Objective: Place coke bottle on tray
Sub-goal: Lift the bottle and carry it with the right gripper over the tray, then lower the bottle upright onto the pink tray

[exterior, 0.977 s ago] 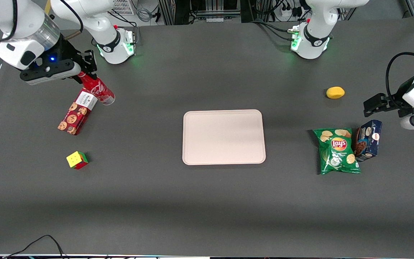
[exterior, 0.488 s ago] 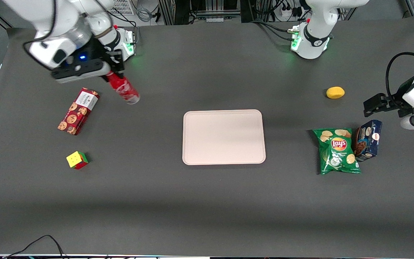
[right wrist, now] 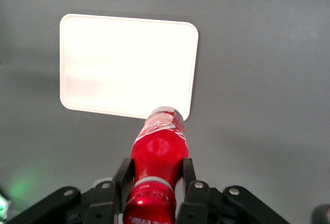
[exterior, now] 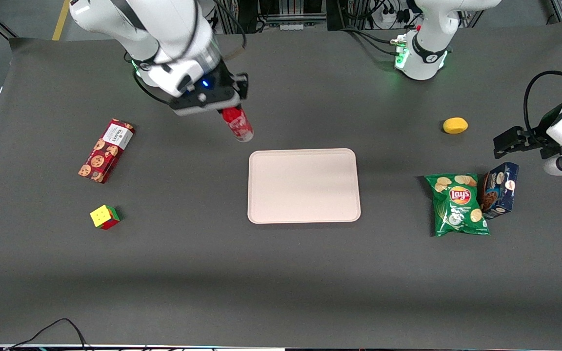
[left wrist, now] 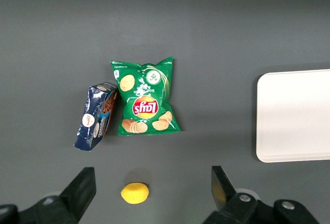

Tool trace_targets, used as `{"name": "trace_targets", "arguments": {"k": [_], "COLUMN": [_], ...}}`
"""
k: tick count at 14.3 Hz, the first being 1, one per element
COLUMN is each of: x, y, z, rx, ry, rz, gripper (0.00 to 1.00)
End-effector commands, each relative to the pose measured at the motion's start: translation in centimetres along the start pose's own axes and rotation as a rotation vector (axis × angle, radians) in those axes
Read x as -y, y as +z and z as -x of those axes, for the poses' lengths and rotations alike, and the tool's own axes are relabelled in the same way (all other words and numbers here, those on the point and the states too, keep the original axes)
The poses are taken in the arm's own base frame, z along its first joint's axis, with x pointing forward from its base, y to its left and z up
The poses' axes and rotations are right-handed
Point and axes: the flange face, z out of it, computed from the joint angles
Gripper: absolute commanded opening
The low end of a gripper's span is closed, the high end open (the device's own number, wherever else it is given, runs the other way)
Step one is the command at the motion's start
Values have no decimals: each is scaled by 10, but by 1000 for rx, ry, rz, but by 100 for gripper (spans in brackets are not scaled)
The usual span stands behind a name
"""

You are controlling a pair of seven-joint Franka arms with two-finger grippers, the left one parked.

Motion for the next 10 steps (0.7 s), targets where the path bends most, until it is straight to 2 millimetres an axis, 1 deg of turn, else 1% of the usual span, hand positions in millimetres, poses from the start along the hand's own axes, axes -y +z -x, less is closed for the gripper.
{"name": "trace_targets", "arguments": {"k": [1,2,3,4,8,10], "x": [18,24,24,25,24,24], "y": [78,103,124,139,186,199], "z": [-38,-41,-47,-52,-67,-71], "rx": [15,38,54,59,50,45], "ry": [6,-9,-5,-4,-19,-22], "rz": [26,34,39,42,75,75], "gripper": [0,0,0,0,0,0]}}
